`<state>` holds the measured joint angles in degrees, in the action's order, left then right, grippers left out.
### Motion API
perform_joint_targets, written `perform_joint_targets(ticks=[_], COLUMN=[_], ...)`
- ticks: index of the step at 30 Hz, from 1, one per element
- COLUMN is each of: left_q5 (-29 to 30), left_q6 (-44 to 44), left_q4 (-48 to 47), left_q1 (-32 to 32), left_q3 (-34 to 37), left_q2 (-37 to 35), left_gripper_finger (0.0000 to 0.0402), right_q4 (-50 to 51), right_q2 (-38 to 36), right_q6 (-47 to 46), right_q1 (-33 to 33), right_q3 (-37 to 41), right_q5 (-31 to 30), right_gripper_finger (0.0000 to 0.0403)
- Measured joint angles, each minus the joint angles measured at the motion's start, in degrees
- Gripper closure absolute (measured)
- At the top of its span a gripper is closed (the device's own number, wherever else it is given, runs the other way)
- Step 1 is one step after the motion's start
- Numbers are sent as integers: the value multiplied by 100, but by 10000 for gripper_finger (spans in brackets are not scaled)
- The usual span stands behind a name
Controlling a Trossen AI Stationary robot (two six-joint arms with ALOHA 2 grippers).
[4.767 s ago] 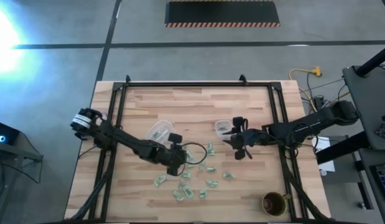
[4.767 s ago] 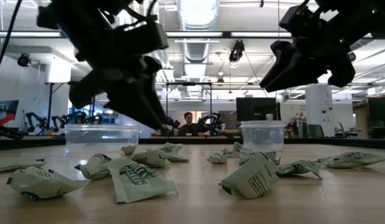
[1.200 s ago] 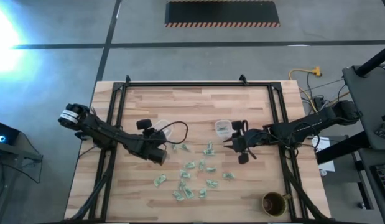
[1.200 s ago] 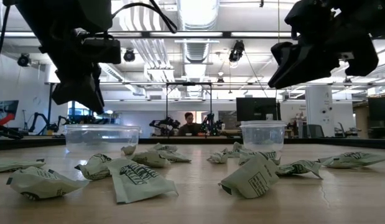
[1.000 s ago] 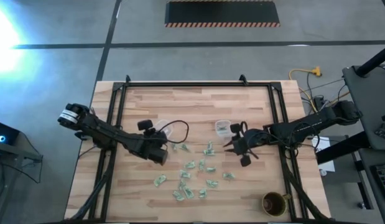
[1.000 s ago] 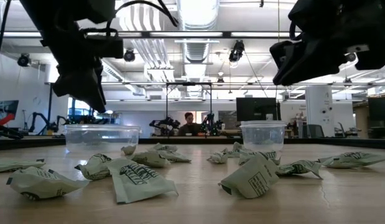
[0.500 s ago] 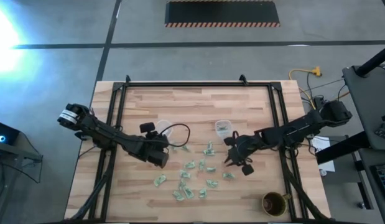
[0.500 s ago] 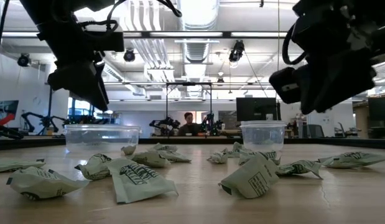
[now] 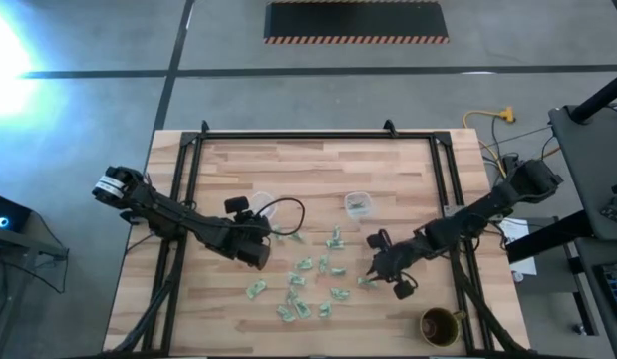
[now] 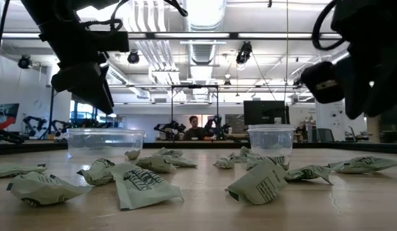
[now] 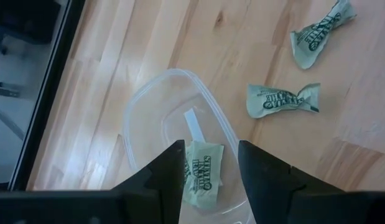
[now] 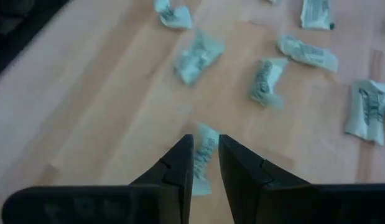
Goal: Pick and place Stevia / Truvia into bins
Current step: Put the light green stevia packet into the right transparent container
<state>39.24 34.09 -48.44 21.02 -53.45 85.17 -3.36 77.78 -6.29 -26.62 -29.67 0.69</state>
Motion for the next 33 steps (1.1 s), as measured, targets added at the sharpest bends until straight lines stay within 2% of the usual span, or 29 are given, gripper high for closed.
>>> perform_joint_targets(ticks=[10, 15, 20, 27, 33], left_q5=[0, 0, 0, 2, 2], left_q6=[-1, -3, -3, -3, -3], left_q4=[-1, -1, 1, 6, 21], left_q1=[0, 0, 0, 2, 2], left_q3=[0, 0, 0, 0, 2], left_q2=[0, -2, -2, -2, -2], left_gripper_finger=[269, 269, 269, 269, 269], right_q4=[63, 57, 43, 13, 2], right_q2=[2, 91, 522, 1012, 1155], right_q6=[-369, -628, -898, -1092, -1085], right_q1=[-743, -815, -798, -788, -786], right_q3=[-70, -59, -53, -172, -279], right_q5=[-944, -1144, -1569, -1587, -1574], right_gripper_finger=[335, 335, 332, 296, 260])
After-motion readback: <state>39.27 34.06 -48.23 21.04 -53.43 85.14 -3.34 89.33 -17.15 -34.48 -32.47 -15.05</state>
